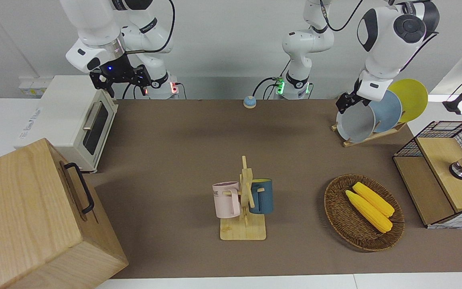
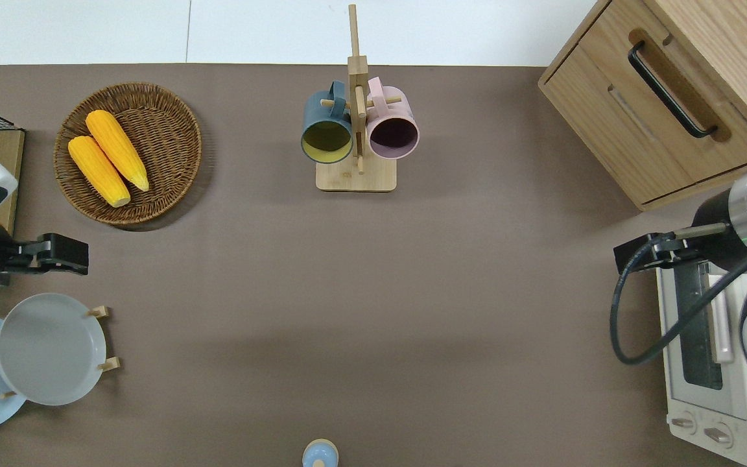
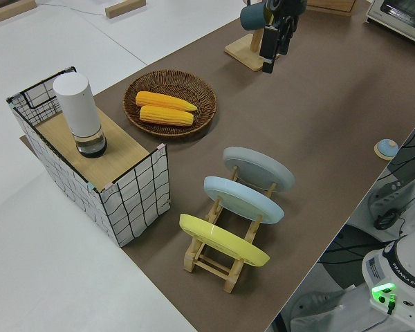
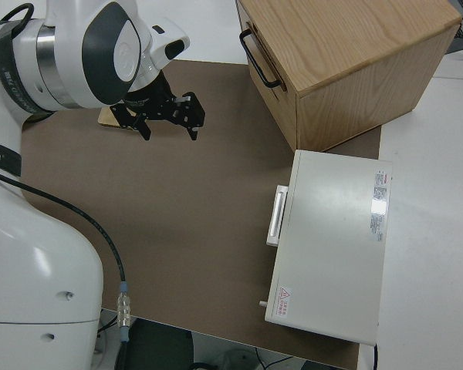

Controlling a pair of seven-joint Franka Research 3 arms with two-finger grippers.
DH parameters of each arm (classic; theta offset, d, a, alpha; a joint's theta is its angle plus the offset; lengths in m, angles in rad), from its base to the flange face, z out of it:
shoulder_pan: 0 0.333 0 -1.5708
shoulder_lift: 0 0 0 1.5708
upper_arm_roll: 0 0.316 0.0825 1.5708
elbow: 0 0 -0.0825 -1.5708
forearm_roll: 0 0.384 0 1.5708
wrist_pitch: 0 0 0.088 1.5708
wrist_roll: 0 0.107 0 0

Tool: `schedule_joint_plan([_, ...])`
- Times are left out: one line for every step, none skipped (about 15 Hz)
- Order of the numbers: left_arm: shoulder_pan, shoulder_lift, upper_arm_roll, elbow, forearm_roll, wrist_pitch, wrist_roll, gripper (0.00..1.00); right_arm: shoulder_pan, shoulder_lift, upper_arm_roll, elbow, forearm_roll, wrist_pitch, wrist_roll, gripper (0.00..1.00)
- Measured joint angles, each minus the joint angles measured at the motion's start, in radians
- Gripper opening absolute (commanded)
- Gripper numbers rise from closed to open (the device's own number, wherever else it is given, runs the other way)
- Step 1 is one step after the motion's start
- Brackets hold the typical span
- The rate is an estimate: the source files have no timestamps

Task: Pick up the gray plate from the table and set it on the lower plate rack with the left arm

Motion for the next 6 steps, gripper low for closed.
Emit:
schedule_joint_plan([0.000, 0.000, 0.000, 0.012, -0.005, 0.001, 0.025, 0.99, 0.000, 0.000, 0.000, 0.000, 0.000, 0.000, 0.000, 0.983])
schedule_joint_plan([0.000, 0.000, 0.001, 0.018, -0.017, 0.002, 0.037, 0.99, 0.000, 0.000, 0.000, 0.000, 0.000, 0.000, 0.000, 0.983])
schedule_joint_plan([0.000, 0.001, 0.003, 0.025, -0.042, 0.003, 0.045, 0.99, 0.000, 0.000, 0.000, 0.000, 0.000, 0.000, 0.000, 0.983])
schedule_joint_plan([0.001, 0.002, 0.011, 0.033, -0.070, 0.004, 0.049, 0.99, 0.000, 0.000, 0.000, 0.000, 0.000, 0.000, 0.000, 0.983])
schedule_joint_plan([0.001, 0.002, 0.022, 0.041, -0.090, 0.004, 0.056, 0.99, 0.000, 0.000, 0.000, 0.000, 0.000, 0.000, 0.000, 0.983])
schedule_joint_plan([0.001, 0.003, 0.028, 0.045, -0.100, 0.004, 0.061, 0.99, 0.000, 0.000, 0.000, 0.000, 0.000, 0.000, 0.000, 0.983])
